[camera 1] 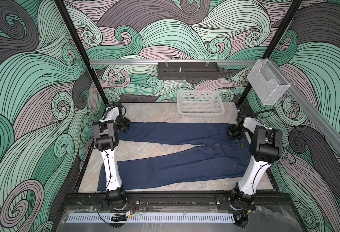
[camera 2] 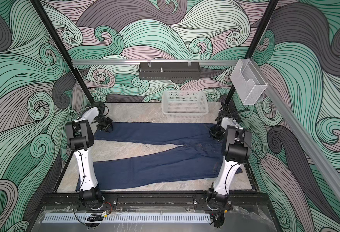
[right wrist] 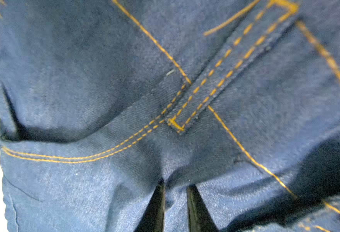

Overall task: Fold and stack the trousers
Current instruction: Move the trousers to the center of the table.

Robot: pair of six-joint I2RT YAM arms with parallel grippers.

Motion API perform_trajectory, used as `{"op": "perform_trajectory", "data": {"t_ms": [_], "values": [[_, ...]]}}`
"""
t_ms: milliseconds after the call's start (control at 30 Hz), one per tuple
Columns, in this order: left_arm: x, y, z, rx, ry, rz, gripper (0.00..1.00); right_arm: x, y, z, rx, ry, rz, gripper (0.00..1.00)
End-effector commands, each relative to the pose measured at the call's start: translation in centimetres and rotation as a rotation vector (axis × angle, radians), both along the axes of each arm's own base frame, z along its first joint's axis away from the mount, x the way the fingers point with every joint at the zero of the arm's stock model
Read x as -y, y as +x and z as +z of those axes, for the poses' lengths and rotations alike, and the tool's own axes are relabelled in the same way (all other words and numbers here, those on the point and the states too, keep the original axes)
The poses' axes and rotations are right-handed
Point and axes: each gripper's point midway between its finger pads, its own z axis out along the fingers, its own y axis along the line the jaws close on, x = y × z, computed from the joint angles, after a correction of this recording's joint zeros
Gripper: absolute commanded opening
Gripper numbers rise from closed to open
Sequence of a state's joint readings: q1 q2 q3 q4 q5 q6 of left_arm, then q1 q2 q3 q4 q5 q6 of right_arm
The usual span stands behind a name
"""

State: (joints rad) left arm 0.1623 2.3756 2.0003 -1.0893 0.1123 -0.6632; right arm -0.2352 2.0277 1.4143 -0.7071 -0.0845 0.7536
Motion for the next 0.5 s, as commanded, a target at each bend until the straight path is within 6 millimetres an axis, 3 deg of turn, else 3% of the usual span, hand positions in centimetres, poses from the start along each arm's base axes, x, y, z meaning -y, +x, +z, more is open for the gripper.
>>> {"op": "perform_trajectory", "data": {"t_ms": [0,133,267,367,467], "values": [[0.1,-0.2,-3.4,-0.084,-0.008,-0.006,0.27,1.6,0.3,-0.7,-0.02,-0.059,-0.043,0.24],[0.1,1.0,-3.8,-0.082,-0.01,-0.015,0.27,2.0,0.3,-0.5,-0.025,-0.069,-0.051,0.26],[0.4,2.1,-2.4,-0.049,-0.022,-0.024,0.29,1.7,0.0,0.7,0.001,-0.068,-0.032,0.31],[0.6,3.2,0.9,0.036,-0.021,-0.038,0.37,1.1,0.2,3.2,0.071,-0.072,0.012,0.42],[1.0,3.7,5.7,0.149,-0.021,-0.05,0.49,0.3,0.2,6.9,0.169,-0.096,0.063,0.54]]}}
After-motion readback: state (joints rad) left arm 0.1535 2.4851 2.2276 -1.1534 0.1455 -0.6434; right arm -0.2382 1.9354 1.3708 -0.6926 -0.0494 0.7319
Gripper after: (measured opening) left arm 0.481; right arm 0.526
